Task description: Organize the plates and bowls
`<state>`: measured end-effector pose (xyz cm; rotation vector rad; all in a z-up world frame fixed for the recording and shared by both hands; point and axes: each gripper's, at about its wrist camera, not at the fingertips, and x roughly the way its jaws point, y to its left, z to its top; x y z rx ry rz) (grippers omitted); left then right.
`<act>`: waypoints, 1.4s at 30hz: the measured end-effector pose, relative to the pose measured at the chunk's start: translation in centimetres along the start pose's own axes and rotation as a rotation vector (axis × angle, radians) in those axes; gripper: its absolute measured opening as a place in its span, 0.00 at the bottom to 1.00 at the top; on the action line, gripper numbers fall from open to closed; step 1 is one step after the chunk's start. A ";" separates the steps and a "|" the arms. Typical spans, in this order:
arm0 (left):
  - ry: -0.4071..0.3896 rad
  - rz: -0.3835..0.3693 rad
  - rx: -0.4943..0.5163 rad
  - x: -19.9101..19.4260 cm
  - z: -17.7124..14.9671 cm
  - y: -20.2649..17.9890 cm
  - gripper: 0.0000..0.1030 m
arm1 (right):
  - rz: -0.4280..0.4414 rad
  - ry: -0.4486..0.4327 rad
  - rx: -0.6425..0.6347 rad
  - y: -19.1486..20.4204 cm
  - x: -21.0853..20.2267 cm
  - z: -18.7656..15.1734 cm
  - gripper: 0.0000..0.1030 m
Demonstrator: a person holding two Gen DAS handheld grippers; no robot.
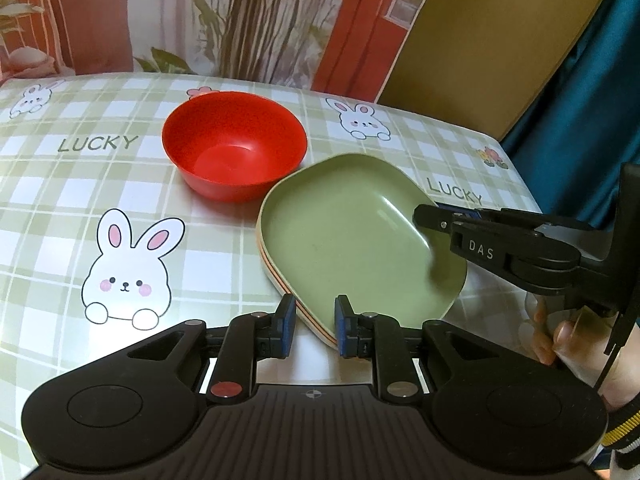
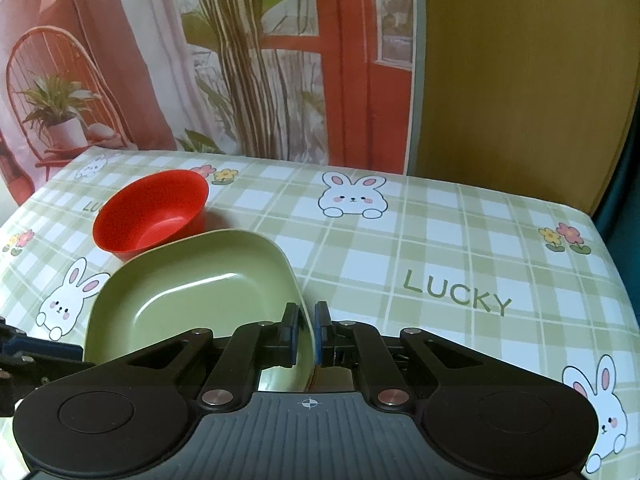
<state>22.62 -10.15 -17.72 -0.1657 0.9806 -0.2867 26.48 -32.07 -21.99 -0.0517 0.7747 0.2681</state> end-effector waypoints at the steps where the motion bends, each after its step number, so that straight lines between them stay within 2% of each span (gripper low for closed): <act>1: -0.003 0.000 0.000 -0.1 -0.1 0.0 0.20 | -0.002 0.001 0.000 0.1 0.0 0.0 0.07; 7: -0.041 0.007 0.004 -0.9 0.0 0.0 0.20 | -0.030 0.009 0.003 0.3 0.3 0.0 0.09; 10: -0.067 0.007 0.005 -1.5 0.1 0.0 0.20 | -0.043 0.011 0.014 0.4 0.3 0.0 0.12; 12: -0.086 0.009 0.014 -2.0 0.1 -0.1 0.20 | -0.053 0.011 0.029 0.3 0.3 0.0 0.17; 15: -0.127 0.010 0.044 -2.8 0.0 -0.4 0.23 | -0.021 -0.023 0.096 -0.5 -0.3 -0.1 0.21; 23: -0.231 0.029 0.105 -5.0 -0.3 -1.6 0.23 | -0.053 -0.134 0.167 -1.4 -3.7 -0.5 0.21; 28: -0.259 0.032 0.136 -5.8 -0.6 -2.4 0.24 | -0.078 -0.195 0.166 -1.4 -6.3 -1.2 0.20; 31: -0.271 0.017 0.155 -6.1 -0.9 -3.0 0.33 | -0.092 -0.218 0.155 -1.2 -7.8 -1.7 0.19; 42: -0.271 -0.066 0.269 -5.3 -2.6 -7.2 0.34 | -0.169 -0.264 0.118 -1.0 -12.7 -4.6 0.17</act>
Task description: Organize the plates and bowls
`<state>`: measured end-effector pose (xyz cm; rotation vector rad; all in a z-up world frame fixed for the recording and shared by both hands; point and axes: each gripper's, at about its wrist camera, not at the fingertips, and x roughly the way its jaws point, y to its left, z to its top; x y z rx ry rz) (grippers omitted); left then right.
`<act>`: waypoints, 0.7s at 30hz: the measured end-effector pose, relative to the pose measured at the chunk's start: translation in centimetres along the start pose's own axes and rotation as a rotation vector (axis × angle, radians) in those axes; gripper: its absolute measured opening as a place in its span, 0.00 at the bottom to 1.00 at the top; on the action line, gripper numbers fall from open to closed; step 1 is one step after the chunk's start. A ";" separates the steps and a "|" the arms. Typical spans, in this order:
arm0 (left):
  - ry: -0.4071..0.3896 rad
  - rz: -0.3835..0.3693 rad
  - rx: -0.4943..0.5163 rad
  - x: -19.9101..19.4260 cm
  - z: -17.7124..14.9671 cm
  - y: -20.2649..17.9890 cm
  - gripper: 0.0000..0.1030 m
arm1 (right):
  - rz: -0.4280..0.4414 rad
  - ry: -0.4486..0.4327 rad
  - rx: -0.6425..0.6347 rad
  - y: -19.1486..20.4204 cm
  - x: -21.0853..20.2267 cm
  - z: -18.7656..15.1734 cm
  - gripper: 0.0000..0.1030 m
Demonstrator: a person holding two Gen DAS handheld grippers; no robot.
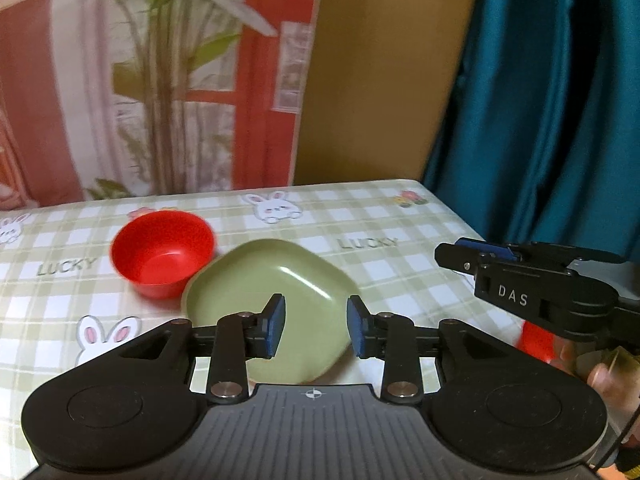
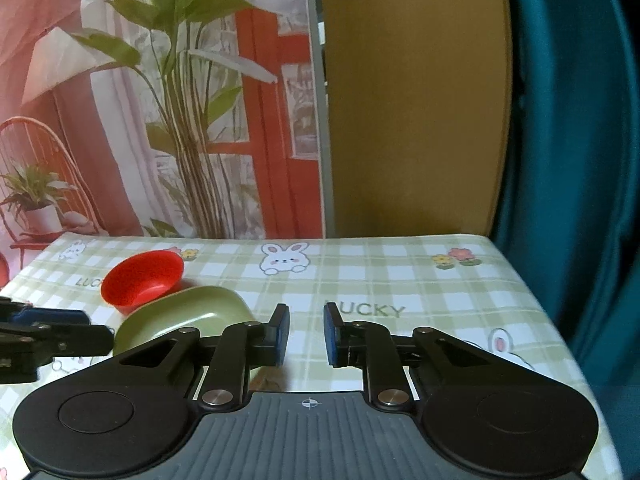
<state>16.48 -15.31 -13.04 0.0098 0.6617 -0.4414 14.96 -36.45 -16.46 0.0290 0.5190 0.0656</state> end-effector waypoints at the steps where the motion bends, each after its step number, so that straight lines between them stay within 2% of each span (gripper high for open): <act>1: 0.003 -0.009 0.007 0.2 -0.1 -0.4 0.34 | -0.005 0.001 -0.005 -0.2 -0.5 -0.2 0.17; 6: 0.024 -0.084 0.041 1.1 -0.4 -2.5 0.35 | -0.043 0.018 -0.011 -1.4 -2.2 -1.1 0.16; 10: 0.062 -0.176 0.060 2.6 -1.0 -4.5 0.41 | -0.088 0.039 0.000 -2.8 -3.4 -1.7 0.14; 15: 0.115 -0.287 0.083 3.8 -2.2 -7.1 0.41 | -0.137 0.082 -0.019 -4.4 -5.0 -2.7 0.08; 21: 0.155 -0.321 0.111 5.6 -3.0 -9.8 0.42 | -0.198 0.126 0.010 -6.6 -6.0 -4.0 0.08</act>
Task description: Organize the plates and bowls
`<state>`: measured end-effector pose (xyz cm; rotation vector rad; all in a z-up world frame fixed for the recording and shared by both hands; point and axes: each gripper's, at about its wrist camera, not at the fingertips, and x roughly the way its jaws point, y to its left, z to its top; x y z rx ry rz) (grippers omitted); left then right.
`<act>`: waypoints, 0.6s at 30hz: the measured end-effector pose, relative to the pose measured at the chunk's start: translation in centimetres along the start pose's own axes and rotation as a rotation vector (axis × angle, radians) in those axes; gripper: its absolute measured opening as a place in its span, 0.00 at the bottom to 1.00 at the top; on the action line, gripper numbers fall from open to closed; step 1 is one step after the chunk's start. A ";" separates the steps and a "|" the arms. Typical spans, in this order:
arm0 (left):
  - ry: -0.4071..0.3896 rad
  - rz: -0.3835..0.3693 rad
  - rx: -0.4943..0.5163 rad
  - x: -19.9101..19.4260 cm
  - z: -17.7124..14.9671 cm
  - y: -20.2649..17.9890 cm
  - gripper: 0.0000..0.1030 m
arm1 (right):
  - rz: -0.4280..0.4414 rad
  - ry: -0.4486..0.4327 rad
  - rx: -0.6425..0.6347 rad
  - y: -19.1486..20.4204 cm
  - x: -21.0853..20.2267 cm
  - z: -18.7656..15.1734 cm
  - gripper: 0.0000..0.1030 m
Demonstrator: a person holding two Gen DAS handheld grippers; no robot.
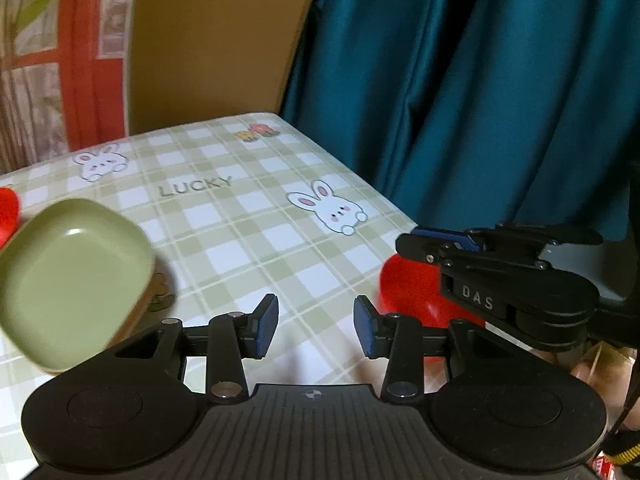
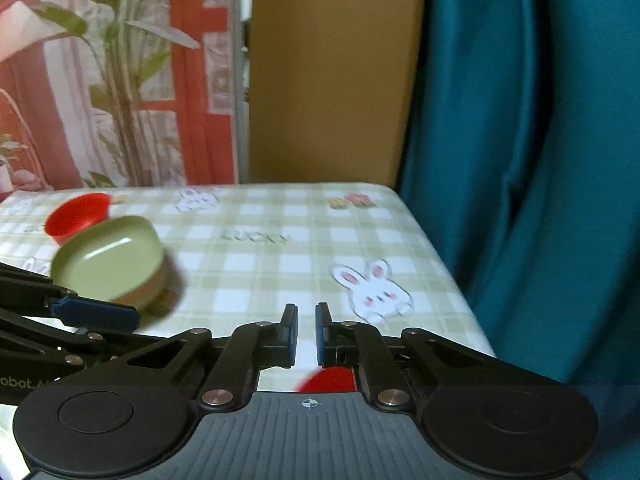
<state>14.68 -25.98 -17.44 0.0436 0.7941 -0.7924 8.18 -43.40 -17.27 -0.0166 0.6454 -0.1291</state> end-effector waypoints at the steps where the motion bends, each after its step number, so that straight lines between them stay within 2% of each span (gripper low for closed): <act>1: 0.005 -0.008 -0.003 0.4 0.0 -0.3 0.42 | -0.010 0.006 0.007 -0.4 0.0 -0.2 0.08; 11: 0.052 -0.062 -0.004 4.1 0.2 -2.8 0.43 | -0.118 0.053 0.071 -5.0 0.0 -2.3 0.08; 18: 0.089 -0.070 0.006 5.9 -0.3 -3.8 0.43 | -0.150 0.081 0.141 -7.4 0.3 -4.0 0.09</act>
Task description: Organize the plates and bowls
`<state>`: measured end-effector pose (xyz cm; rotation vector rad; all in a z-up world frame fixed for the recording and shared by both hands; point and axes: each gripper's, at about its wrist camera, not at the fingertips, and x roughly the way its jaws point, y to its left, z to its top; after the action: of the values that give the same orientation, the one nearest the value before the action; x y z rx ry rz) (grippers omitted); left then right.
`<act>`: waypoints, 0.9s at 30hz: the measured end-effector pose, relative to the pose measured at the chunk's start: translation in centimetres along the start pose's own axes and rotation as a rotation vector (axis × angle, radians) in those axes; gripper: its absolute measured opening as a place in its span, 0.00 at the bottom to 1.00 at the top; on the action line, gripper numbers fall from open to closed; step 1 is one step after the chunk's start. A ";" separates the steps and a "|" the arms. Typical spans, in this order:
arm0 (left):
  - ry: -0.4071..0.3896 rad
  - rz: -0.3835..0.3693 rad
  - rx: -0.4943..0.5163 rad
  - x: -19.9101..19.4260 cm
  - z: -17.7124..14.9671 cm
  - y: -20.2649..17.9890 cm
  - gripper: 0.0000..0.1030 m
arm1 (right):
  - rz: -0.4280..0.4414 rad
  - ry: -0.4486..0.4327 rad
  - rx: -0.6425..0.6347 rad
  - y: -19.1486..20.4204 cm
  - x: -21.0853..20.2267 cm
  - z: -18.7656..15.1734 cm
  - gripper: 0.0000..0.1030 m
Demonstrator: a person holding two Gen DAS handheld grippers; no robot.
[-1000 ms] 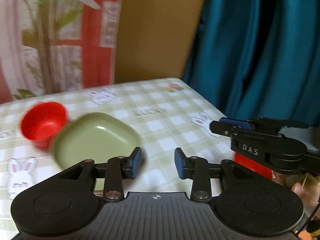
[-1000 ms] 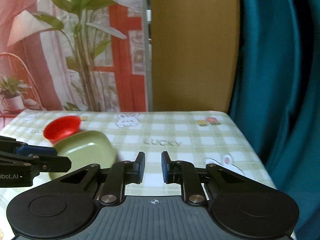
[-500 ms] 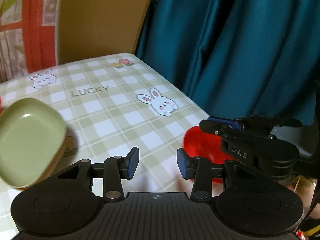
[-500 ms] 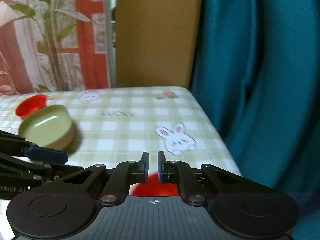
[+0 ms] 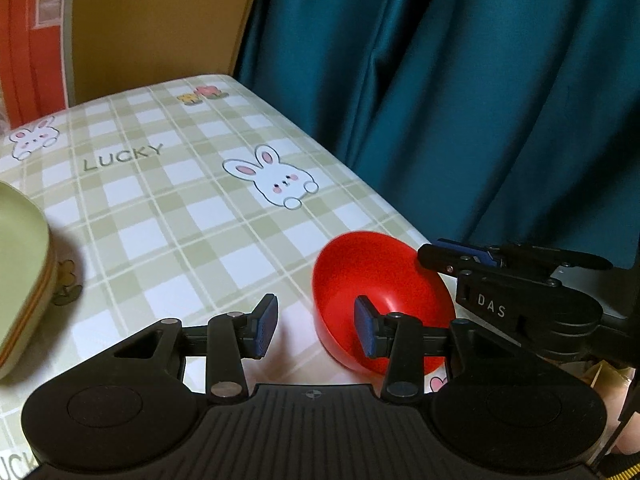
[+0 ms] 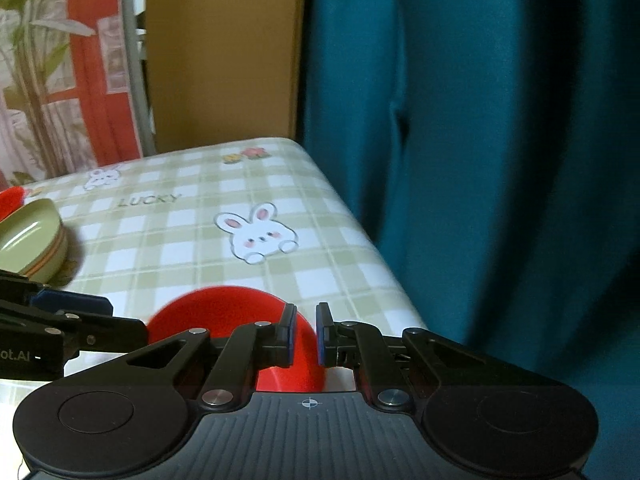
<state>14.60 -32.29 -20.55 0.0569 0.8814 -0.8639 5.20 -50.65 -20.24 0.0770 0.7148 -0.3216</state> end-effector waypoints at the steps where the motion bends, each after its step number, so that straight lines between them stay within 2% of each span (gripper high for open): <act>1: 0.004 0.000 0.001 0.2 0.0 -0.1 0.43 | 0.001 0.004 0.012 -0.3 0.0 -0.3 0.09; 7: 0.031 -0.006 -0.015 1.6 -0.3 -0.1 0.40 | 0.026 0.032 0.063 -1.3 0.4 -1.4 0.09; 10: 0.047 0.001 -0.017 2.3 -0.5 -0.1 0.28 | 0.042 0.047 0.082 -1.5 0.7 -1.7 0.09; 12: 0.044 -0.005 -0.030 2.5 -0.6 0.1 0.26 | 0.050 0.054 0.091 -1.5 0.9 -1.9 0.09; 14: 0.039 -0.008 -0.034 2.6 -0.6 0.2 0.16 | 0.066 0.060 0.109 -1.6 1.0 -2.0 0.09; 16: 0.038 0.001 -0.025 2.5 -0.6 0.0 0.13 | 0.082 0.068 0.125 -1.7 1.2 -2.2 0.09; 27: 0.010 0.074 -0.040 0.8 -0.7 0.9 0.11 | 0.142 0.057 0.167 -0.2 0.7 -2.1 0.07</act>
<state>15.04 -31.95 -21.79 0.0586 0.9004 -0.7775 4.36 -50.66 -22.27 0.2951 0.7336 -0.2431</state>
